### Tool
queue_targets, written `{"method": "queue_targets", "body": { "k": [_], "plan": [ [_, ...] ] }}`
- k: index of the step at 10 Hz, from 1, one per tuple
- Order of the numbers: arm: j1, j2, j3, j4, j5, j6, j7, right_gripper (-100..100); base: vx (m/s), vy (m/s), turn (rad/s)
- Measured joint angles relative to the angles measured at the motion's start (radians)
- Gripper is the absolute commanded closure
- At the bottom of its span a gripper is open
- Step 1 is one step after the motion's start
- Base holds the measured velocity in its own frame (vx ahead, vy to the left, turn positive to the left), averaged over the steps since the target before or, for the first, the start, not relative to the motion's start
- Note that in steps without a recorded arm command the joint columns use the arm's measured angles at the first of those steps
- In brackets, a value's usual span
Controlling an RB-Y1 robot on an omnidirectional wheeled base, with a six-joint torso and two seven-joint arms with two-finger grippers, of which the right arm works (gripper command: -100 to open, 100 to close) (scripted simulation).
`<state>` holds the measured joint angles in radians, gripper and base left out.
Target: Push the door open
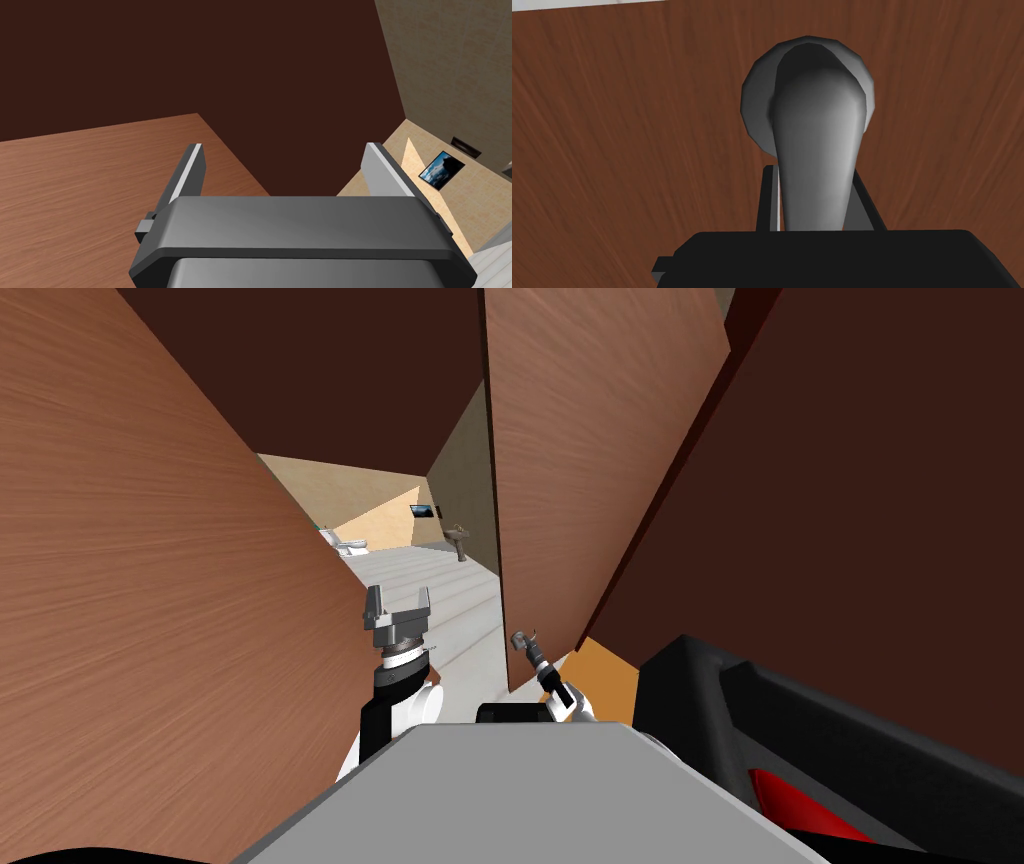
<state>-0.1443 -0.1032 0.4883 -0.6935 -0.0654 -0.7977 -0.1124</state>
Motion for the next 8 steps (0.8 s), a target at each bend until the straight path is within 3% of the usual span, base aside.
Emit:
{"method": "queue_targets", "body": {
  "k": [1,2,4,5,8],
  "plan": [
    [-0.014,0.008,-0.013,0.031,-0.003,-0.012,0.006,100,0.071,0.071,-0.001],
    [0.011,-0.006,-0.015,-0.017,-0.003,0.008,0.006,100,0.088,0.090,-0.045],
    [0.006,0.006,-0.044,0.009,-0.009,-0.002,0.018,100,0.110,0.116,-0.057],
    [0.028,0.000,-0.053,-0.031,-0.010,0.020,0.026,100,0.066,0.082,-0.014],
    [0.007,0.008,-0.088,-0.003,-0.020,0.020,0.033,100,0.104,0.121,-0.041]
  ]
}}
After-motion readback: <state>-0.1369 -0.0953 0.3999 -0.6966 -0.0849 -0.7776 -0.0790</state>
